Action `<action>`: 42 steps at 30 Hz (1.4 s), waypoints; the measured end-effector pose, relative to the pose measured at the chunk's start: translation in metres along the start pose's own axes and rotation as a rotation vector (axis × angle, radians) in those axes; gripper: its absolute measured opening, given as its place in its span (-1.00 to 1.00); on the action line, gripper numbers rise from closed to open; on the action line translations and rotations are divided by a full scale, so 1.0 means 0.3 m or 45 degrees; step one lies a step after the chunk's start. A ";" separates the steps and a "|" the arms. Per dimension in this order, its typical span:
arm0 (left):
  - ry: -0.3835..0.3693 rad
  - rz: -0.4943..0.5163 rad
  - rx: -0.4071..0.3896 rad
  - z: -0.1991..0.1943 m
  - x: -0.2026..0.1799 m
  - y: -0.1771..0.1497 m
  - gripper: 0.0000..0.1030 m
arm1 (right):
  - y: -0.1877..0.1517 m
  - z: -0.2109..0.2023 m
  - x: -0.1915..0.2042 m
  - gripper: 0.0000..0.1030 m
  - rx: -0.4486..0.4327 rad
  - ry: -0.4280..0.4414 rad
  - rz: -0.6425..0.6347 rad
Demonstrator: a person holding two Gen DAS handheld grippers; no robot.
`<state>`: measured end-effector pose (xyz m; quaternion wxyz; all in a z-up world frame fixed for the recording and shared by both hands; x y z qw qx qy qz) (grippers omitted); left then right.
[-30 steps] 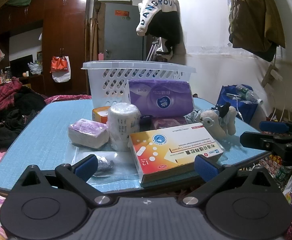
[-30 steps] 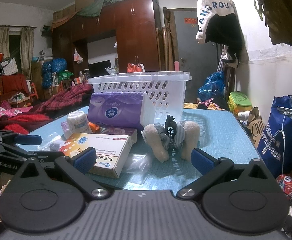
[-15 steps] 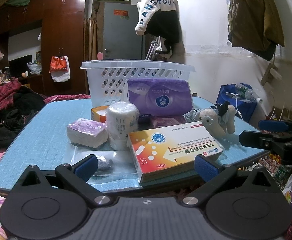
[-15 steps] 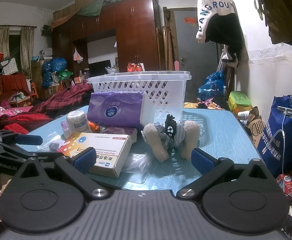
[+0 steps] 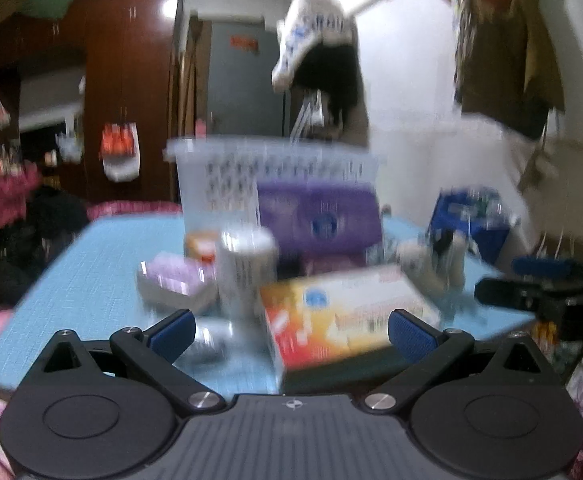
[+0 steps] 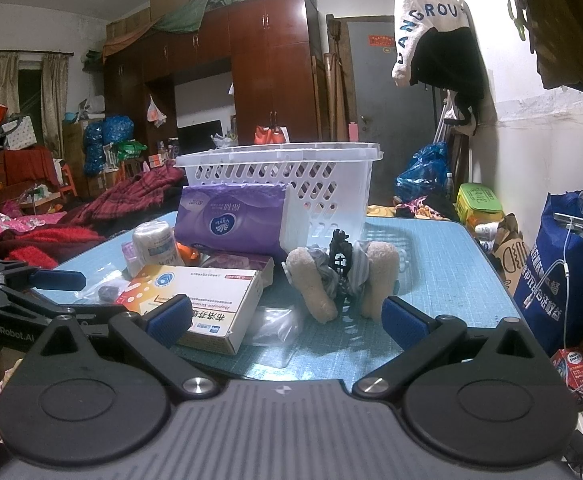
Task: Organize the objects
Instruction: 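Move both tools toward the purple tissue pack beside the basket, then close the left tool on the purple tissue pack while the right tool also grips it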
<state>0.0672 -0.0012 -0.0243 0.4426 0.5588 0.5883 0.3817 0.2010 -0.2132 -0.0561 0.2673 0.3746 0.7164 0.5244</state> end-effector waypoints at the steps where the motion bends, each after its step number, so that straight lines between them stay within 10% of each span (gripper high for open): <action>1: 0.006 0.013 -0.060 -0.015 0.001 0.022 1.00 | 0.000 -0.001 -0.001 1.00 -0.008 0.000 0.001; 5: 0.062 0.063 -0.193 -0.021 0.021 0.121 1.00 | 0.052 -0.022 -0.012 1.00 -0.103 0.042 0.027; 11: 0.038 0.056 -0.092 0.096 0.056 0.226 1.00 | 0.201 0.001 -0.056 1.00 -0.295 0.086 0.080; 25: -0.187 -0.041 0.088 0.287 0.102 0.218 0.60 | 0.184 0.280 -0.073 0.98 0.023 0.191 0.078; 42: -0.323 -0.040 0.152 0.358 0.117 0.178 -0.21 | 0.189 0.340 -0.078 0.01 0.111 0.421 0.115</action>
Point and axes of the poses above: each gripper's, at about its wrist camera, not at the fingertips, and z roughly the way its jaws point, x to its left, y to its top, the point moved 7 cm from there along z, roughly the way its jaws point, and after that the axes turned 4 degrees about -z, right-handed, at the moved point
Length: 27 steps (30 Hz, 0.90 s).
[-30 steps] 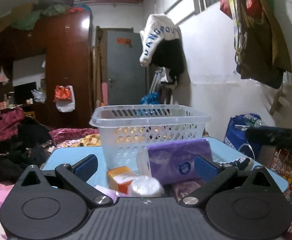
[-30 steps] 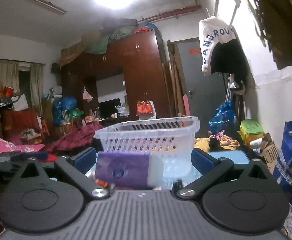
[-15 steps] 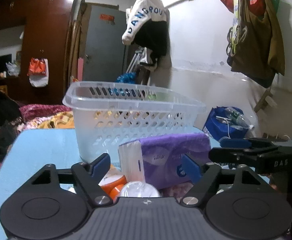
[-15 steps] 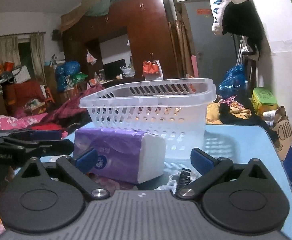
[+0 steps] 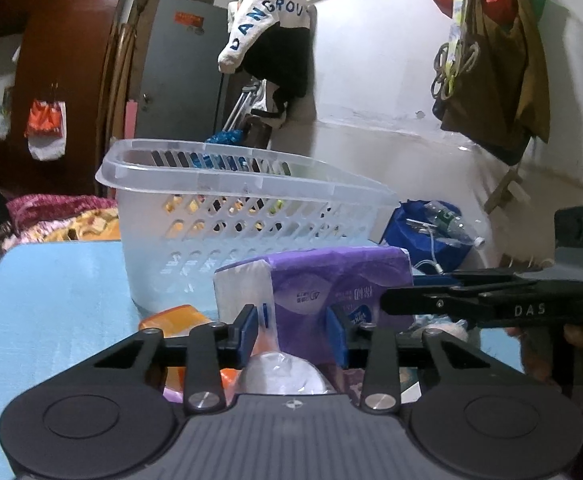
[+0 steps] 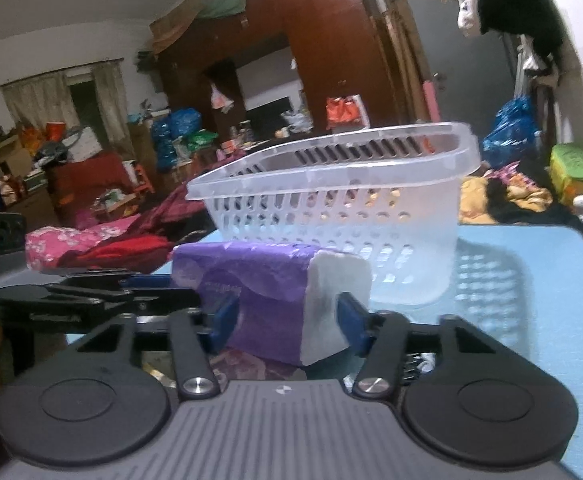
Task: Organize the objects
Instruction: 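Close the left tool on the purple tissue pack while the right tool also grips it, then lift the tissue pack with both tools and lower it into the basket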
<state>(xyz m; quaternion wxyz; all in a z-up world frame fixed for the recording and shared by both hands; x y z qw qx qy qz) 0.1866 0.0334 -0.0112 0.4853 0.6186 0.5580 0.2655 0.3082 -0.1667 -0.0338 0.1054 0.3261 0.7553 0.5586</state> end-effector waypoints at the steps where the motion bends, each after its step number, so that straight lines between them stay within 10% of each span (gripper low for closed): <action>1: 0.009 0.010 -0.007 0.000 -0.004 0.000 -0.22 | 0.000 0.000 -0.003 -0.07 -0.004 -0.008 -0.009; 17: 0.012 0.072 -0.178 -0.099 -0.062 0.046 -0.38 | 0.015 -0.061 0.044 -0.36 -0.118 -0.066 -0.162; 27: -0.018 0.147 -0.388 -0.257 -0.183 0.281 -0.38 | 0.172 -0.194 0.129 -0.37 -0.285 -0.090 -0.281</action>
Point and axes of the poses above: each gripper's, at about its wrist camera, not at the fingertips, and z roughly the way its jaws point, x to its left, y to its top, the point moved 7 cm from there along z, roughly the way its jaws point, and after that the axes turned 4 degrees about -z, right-handed, at the moved point
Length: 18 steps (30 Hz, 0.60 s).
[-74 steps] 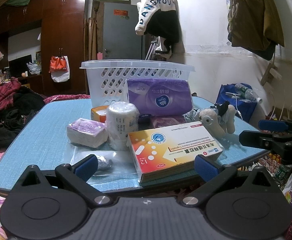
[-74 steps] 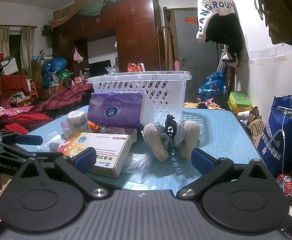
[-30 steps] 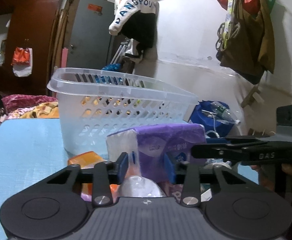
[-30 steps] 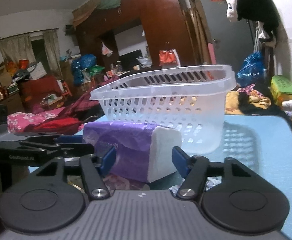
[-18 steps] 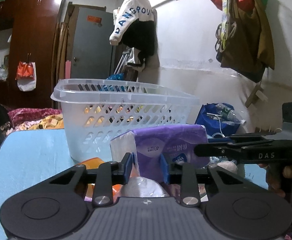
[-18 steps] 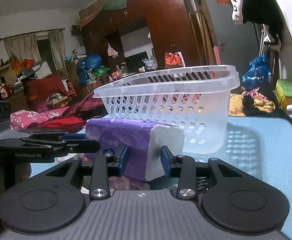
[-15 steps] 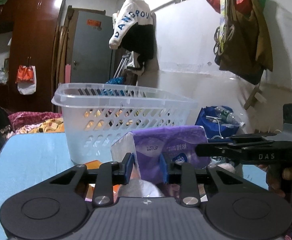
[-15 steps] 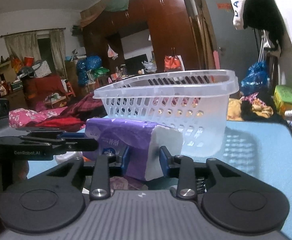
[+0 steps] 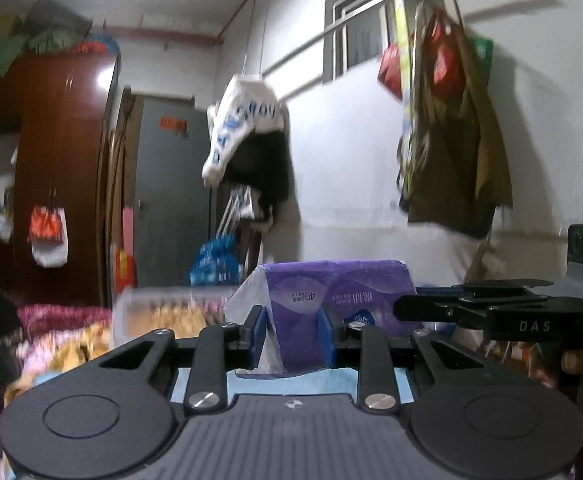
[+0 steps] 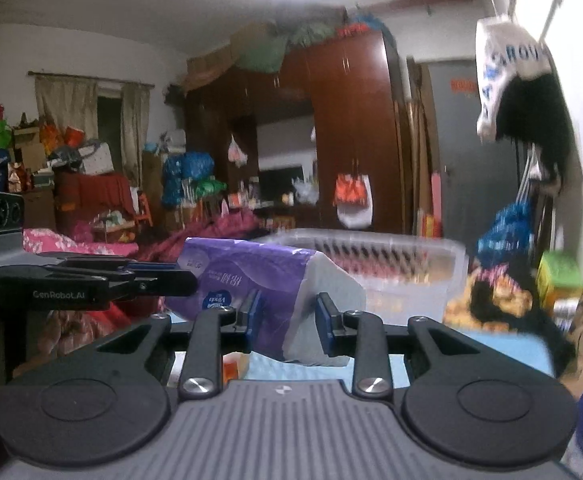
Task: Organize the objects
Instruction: 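Lift the tissue pack with both tools and lower it into the basket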
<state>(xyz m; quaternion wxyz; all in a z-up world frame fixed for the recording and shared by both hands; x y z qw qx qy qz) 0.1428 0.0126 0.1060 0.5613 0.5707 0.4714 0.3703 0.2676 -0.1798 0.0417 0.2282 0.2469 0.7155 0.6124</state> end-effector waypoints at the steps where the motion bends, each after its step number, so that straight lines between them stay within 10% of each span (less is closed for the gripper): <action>1: 0.002 0.008 -0.015 0.005 -0.007 0.037 -0.38 | 0.035 -0.008 -0.002 -0.37 -0.021 -0.005 -0.015; 9: 0.041 0.045 -0.022 0.117 0.000 0.219 -0.38 | 0.266 0.014 -0.051 -0.37 -0.125 -0.053 -0.086; 18: 0.128 -0.076 0.184 0.416 0.180 0.122 -0.37 | 0.238 0.254 -0.191 -0.37 0.055 -0.079 -0.008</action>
Point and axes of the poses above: each gripper's, at about its wrist camera, not at the fingertips, and z roughly the way its jaws point, x to its left, y to its top, the point moved 7 cm from there along z, roughly the way its jaws point, and after that the axes turned 4 degrees about -z, right-handed, at the moved point
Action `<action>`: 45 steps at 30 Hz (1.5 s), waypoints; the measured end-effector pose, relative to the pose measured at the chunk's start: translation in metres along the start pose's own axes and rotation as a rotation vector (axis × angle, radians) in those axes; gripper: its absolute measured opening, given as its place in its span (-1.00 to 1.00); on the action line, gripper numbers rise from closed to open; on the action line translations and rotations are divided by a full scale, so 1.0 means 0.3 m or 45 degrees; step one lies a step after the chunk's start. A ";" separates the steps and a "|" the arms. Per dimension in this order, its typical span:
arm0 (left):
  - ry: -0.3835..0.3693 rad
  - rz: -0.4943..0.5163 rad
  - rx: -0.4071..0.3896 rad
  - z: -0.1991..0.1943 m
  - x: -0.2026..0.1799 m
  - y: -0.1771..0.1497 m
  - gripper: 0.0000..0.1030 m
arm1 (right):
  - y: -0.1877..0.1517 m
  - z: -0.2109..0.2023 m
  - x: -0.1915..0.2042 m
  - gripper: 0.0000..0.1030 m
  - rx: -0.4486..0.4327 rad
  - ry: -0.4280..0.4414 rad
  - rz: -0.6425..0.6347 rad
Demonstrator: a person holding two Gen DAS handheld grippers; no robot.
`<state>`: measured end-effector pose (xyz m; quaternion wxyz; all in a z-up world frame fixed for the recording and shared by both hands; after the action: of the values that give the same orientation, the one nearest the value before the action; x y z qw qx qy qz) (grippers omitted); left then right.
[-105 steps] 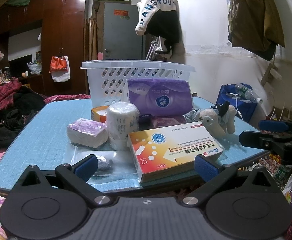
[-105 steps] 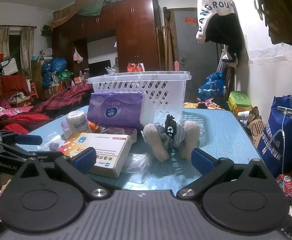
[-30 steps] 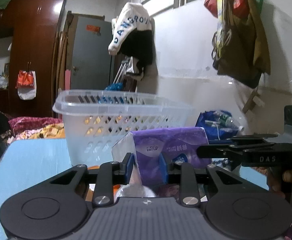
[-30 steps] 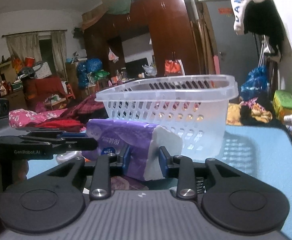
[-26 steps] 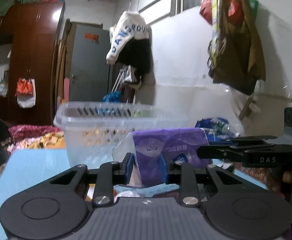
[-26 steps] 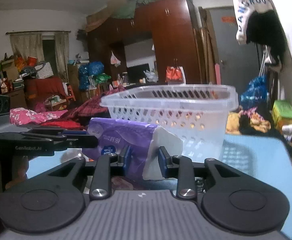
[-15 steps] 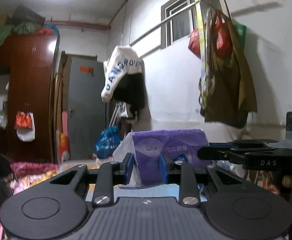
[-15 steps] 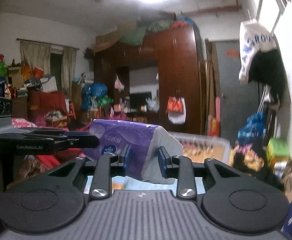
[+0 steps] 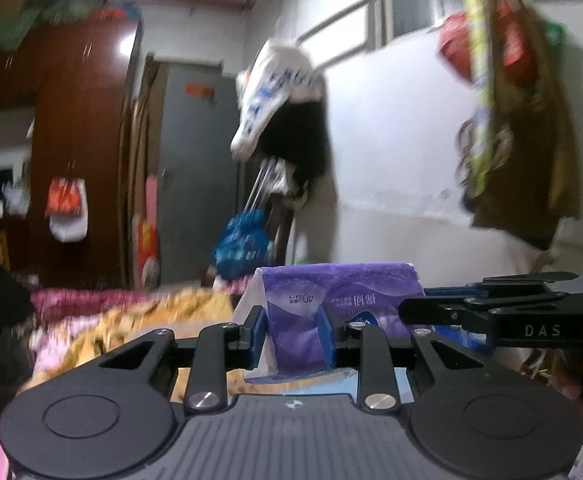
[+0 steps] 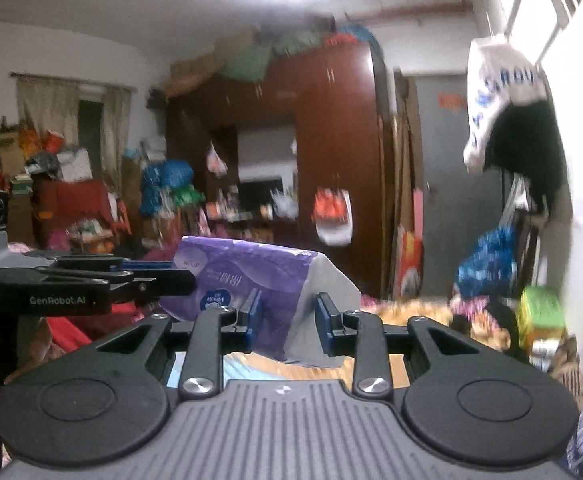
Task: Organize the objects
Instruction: 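Lift the tissue pack with both tools and lower it into the basket, then open both tools and withdraw them from the basket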
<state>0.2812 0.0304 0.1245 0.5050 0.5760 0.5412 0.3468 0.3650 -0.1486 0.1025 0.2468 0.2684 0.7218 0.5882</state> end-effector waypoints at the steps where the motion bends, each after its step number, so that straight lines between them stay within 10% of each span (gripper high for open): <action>1: 0.016 -0.014 0.031 0.044 0.019 -0.013 -0.37 | -0.014 0.036 -0.015 -0.37 0.030 -0.002 0.014; 10: 0.145 -0.120 0.275 0.274 0.164 -0.077 -0.35 | -0.149 0.361 -0.127 -0.37 0.362 -0.025 0.152; 21: 0.235 -0.177 0.426 0.361 0.202 -0.141 -0.35 | -0.237 0.448 -0.168 -0.37 0.602 -0.088 0.262; 27: 0.231 -0.141 0.376 0.316 0.174 -0.123 0.28 | -0.247 0.447 -0.178 -0.09 0.647 -0.079 0.305; 34: 0.168 -0.001 0.124 0.016 0.092 -0.089 0.65 | -0.159 0.276 -0.206 0.96 0.397 -0.168 0.254; 45: 0.124 0.000 -0.077 -0.456 0.020 -0.348 0.65 | -0.325 -0.343 -0.065 1.00 -0.047 -0.042 0.327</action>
<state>0.1243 0.0544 0.0577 0.4953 0.5430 0.5543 0.3906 0.3006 -0.2516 0.0269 0.1861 0.3637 0.6665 0.6236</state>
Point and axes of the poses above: each gripper's, at about its wrist camera, not at the fingertips, and z roughly the way its jaws point, x to its left, y to its top, the point moved 7 cm from there along z, roughly the way its jaws point, and after that the axes turned 4 degrees about -z, right-handed, at the moved point
